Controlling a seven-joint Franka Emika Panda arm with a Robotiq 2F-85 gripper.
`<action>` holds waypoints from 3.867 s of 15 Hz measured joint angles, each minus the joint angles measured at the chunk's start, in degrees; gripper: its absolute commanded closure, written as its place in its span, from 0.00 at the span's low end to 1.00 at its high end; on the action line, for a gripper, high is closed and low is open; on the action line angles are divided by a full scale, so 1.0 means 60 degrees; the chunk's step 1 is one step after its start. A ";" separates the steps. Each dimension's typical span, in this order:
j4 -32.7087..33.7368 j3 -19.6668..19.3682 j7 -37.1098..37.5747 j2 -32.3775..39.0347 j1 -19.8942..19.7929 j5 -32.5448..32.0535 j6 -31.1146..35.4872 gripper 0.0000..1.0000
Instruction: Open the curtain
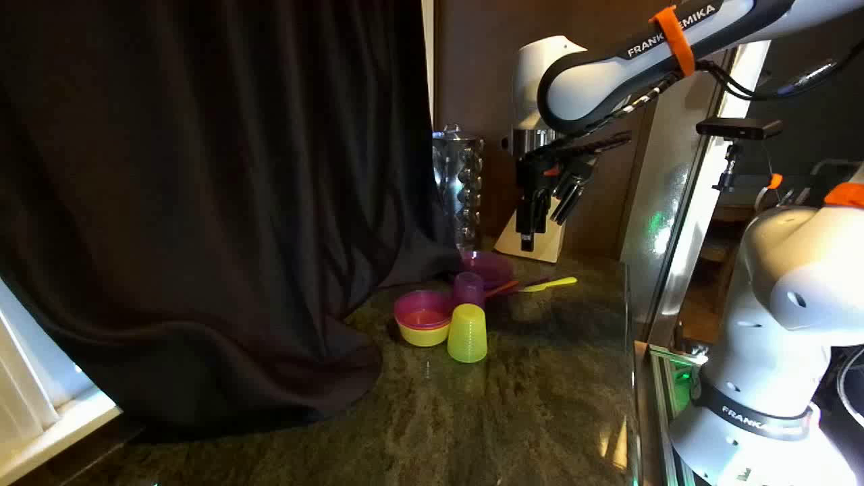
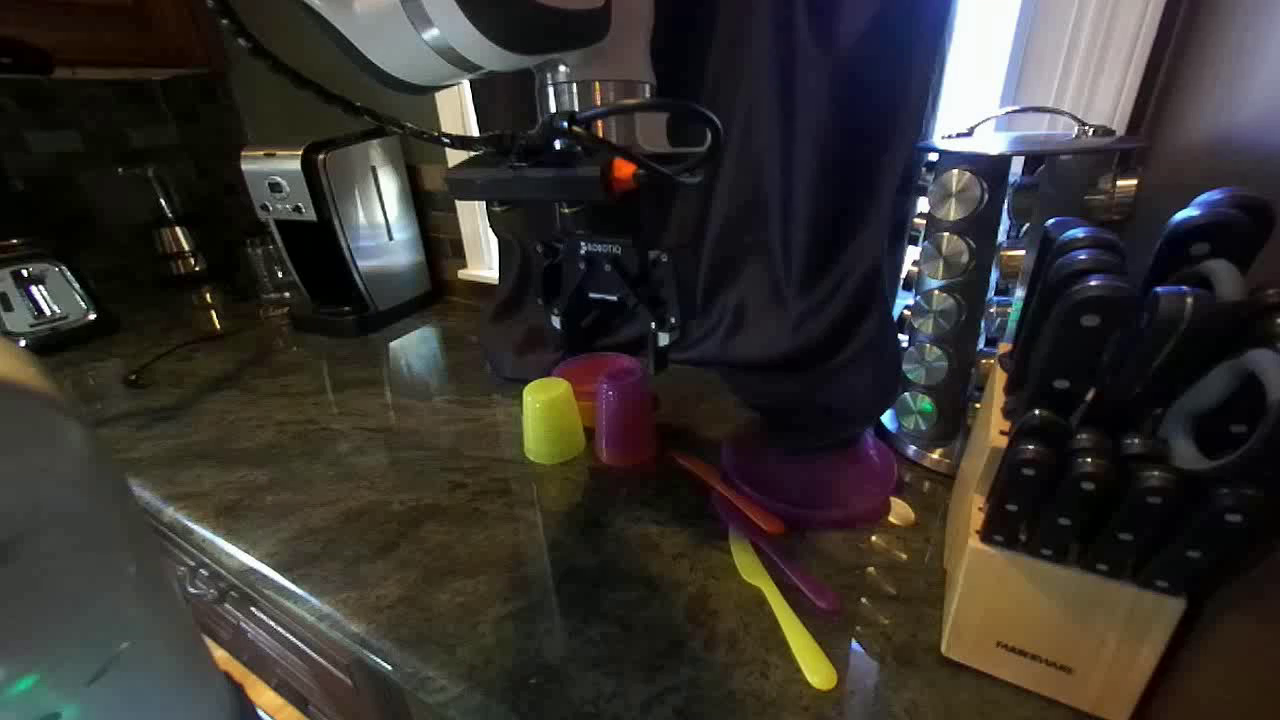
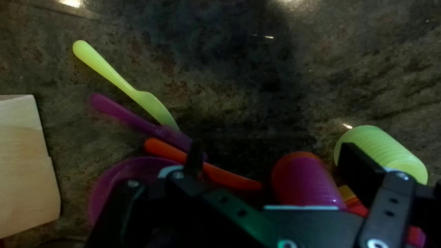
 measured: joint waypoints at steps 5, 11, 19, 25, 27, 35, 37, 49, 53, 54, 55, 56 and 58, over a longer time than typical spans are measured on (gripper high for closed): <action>0.0000 0.0000 0.0000 0.0000 0.0000 0.0000 0.0000 0.00; -0.0003 0.0007 0.0029 -0.0001 0.0000 0.0000 0.0261 0.00; 0.2371 0.0570 0.1380 -0.0354 0.0027 0.0043 0.1909 0.00; 0.4635 0.0152 0.1345 -0.0078 -0.0164 0.0049 0.3290 0.00; 0.4606 0.0168 0.1348 -0.0046 -0.0166 0.0049 0.3280 0.00; 0.5130 0.0057 0.1214 0.0316 -0.0123 0.0179 0.3633 0.00; 0.5823 -0.0266 0.0899 0.0755 -0.0059 0.0492 0.4059 0.00; 1.0098 -0.3603 -0.4234 0.3813 0.2330 0.6048 0.4791 0.00; 1.1127 -0.4646 -0.4961 0.4686 0.3072 0.8260 0.4169 0.00; 1.1267 -0.4702 -0.4961 0.4851 0.3050 0.8370 0.4164 0.00; 1.1358 -0.4725 -0.4961 0.4954 0.3043 0.8419 0.4164 0.00; 1.1418 -0.4727 -0.4961 0.5006 0.3044 0.8435 0.4164 0.00; 1.1433 -0.3988 -0.4998 0.5025 0.2339 0.8491 0.4222 0.00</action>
